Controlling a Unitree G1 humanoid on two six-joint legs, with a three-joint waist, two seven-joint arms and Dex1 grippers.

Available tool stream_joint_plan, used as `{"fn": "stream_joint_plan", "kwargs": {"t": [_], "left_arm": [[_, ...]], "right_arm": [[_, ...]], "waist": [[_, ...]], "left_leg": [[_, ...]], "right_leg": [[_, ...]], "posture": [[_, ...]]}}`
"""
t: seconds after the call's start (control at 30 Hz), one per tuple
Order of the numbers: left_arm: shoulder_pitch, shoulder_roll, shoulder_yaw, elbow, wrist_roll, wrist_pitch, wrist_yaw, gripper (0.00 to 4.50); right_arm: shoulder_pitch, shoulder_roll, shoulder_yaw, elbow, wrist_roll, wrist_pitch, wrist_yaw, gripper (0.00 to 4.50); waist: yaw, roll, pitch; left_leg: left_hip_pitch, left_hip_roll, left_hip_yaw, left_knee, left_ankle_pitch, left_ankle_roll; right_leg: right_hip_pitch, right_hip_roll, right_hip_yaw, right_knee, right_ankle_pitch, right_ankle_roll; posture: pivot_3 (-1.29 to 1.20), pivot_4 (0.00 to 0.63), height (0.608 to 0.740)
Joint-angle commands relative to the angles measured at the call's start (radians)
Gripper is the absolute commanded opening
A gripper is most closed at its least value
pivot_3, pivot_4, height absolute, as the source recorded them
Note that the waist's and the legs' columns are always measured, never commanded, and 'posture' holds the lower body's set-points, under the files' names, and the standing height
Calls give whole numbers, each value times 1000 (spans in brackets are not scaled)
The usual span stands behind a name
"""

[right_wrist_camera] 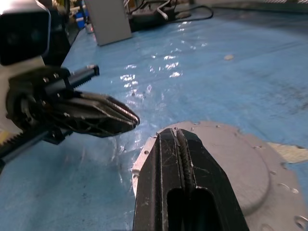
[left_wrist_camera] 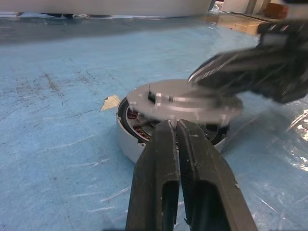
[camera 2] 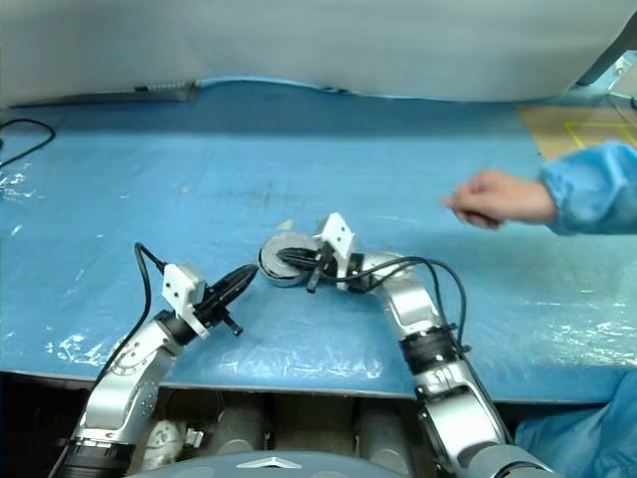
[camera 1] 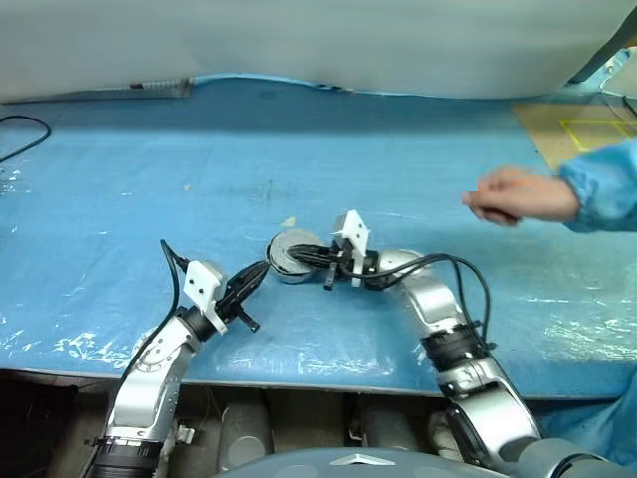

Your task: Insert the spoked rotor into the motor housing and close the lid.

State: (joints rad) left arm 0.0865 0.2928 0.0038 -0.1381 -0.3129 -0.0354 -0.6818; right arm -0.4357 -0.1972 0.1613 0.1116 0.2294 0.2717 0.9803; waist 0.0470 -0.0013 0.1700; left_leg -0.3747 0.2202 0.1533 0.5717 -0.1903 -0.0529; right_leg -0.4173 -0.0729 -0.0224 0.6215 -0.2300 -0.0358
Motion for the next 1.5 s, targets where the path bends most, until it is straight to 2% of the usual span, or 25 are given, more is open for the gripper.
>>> {"fn": "stream_joint_plan", "kwargs": {"t": [0.03, 0.37, 1.07, 1.23, 1.5], "left_arm": [[-11, -4, -4, 29, 8, -60, -15, 215], [-44, -7, 13, 134, -12, -180, -64, 215], [-28, -6, -1, 114, -23, -160, -73, 215], [-25, -7, 2, 136, -20, -178, -79, 215], [-36, -6, 8, 202, -11, -227, -87, 215]], "right_arm": [[66, -44, -62, -156, 80, 53, -22, 0], [242, -168, -130, -253, 110, 52, -76, 0], [208, -168, -101, -206, 80, 21, -128, 0], [150, -158, -69, -98, 1, 3, -193, 0], [-102, -78, -46, 249, -116, -93, -324, 0]], "waist": [[1, 0, 0], [-2, 0, 0], [-2, 0, 0], [-3, 0, 0], [-6, 0, 0]], "left_leg": [[0, 0, 0, 0, 0, -1], [1, -1, 0, -1, 1, -1], [1, -1, 0, -1, 1, -2], [1, -1, 0, -1, 1, -2], [1, -1, 0, 0, 1, -3]], "right_leg": [[0, 0, 0, 0, 0, 0], [0, 0, 1, 0, 0, 1], [0, 0, 1, 0, 0, 1], [0, 0, 1, 0, 0, 1], [0, 0, 1, 1, 0, 0]], "posture": [[0, 150, 740], [0, 150, 740], [0, 150, 740], [0, 150, 740], [0, 150, 740]]}}
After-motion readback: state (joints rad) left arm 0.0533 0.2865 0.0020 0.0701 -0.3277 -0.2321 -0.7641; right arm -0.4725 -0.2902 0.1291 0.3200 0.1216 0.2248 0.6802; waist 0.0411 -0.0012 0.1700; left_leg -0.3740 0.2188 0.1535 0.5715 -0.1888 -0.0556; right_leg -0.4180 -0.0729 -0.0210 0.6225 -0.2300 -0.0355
